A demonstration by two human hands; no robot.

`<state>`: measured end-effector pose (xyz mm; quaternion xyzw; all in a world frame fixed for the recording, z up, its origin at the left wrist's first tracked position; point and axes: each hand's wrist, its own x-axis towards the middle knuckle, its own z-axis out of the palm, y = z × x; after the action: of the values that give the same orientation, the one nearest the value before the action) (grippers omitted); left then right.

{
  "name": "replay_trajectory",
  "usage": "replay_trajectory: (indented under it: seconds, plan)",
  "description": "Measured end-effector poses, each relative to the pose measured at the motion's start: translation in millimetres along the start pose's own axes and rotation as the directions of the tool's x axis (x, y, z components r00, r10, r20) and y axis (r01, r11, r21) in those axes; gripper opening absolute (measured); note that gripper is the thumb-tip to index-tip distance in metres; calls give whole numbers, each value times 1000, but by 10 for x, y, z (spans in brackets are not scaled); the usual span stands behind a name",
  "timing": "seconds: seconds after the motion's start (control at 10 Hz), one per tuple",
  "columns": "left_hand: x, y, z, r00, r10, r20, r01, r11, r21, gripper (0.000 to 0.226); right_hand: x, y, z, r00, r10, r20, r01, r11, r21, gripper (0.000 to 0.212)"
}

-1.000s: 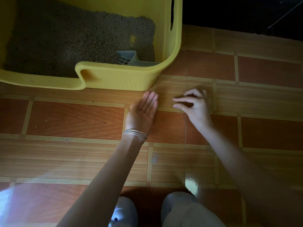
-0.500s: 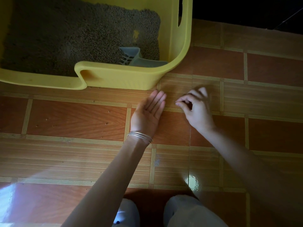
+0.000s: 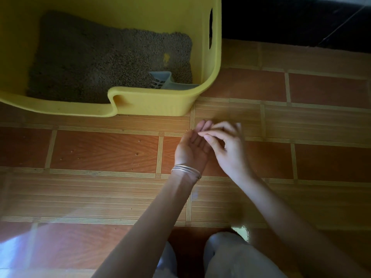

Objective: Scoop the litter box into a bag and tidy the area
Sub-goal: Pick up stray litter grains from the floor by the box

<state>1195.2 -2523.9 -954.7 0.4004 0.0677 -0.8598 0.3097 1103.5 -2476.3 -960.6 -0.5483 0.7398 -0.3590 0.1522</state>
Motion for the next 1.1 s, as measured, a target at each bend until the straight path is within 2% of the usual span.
replay_trajectory:
  seconds: [0.1,0.2,0.3,0.4,0.5,0.6,0.7,0.8,0.9,1.0,1.1]
  plan:
    - [-147,69,138,1000,-8,29,8,1000,-2,40,-54,-59,-272,999,28,-44,-25,997,71,28]
    - [-282,111,218,991,-102,83,110,989,-100,40,-68,-113,-624,998,12,-65,-10,1000,27,32]
    - [-489,85,300,974,-165,152,203,938,-281,35,-84,-161,-975,997,15,-72,-23,993,-117,39]
    - [-679,64,423,965,-161,206,228,906,-356,26,-80,-208,-1224,998,57,-17,-60,965,-254,49]
    - [-1026,207,891,977,-170,128,202,931,-303,32,-6,-424,-1525,996,62,68,-36,939,-341,52]
    - [-1367,412,1336,993,-104,49,107,991,-76,34,125,-874,-1916,990,33,139,33,894,-446,52]
    - [-1903,671,1905,994,-90,60,84,993,85,40,275,-1487,-2360,981,20,193,83,856,-510,51]
    - [-2519,874,2426,991,-131,25,130,991,38,45,416,-2095,-2820,975,11,223,101,868,-486,50]
    - [-3104,1014,2859,991,-120,54,122,992,-40,39,547,-2699,-3295,971,-16,240,128,880,-458,48]
    - [-3646,1118,3319,999,4,35,-9,985,170,40,687,-3256,-3779,968,-53,246,166,868,-468,46]
    - [-4255,1266,3752,1000,-22,14,19,979,202,49,779,-3778,-4237,966,-72,249,189,854,-484,46]
